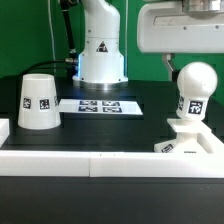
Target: Assemble lamp
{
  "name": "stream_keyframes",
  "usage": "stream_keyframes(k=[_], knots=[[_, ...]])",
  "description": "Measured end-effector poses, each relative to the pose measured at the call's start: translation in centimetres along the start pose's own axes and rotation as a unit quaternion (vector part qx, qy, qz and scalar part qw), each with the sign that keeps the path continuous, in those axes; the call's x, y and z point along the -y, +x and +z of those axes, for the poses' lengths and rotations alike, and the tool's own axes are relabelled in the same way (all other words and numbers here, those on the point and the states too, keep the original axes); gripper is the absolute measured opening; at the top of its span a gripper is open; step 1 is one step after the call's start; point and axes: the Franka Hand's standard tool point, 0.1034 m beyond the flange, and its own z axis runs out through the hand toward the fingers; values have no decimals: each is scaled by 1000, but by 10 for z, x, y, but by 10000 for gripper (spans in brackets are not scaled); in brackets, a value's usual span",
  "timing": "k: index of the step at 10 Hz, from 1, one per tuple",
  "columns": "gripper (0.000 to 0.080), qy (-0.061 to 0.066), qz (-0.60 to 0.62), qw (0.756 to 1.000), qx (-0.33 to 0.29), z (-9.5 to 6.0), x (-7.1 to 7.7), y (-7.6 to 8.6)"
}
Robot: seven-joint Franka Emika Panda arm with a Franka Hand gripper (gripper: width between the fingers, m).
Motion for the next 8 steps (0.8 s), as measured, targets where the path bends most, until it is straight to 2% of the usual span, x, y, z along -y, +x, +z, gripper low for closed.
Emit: stream_keyframes(k=[4, 5, 6, 8], knots=[[699, -2, -164, 986, -1, 0, 0, 1], [699, -6, -226, 974, -4, 0, 1, 3], [699, -11, -309, 951, -6, 1, 1, 6], [699, -20, -399, 917, -6, 2, 3, 6]])
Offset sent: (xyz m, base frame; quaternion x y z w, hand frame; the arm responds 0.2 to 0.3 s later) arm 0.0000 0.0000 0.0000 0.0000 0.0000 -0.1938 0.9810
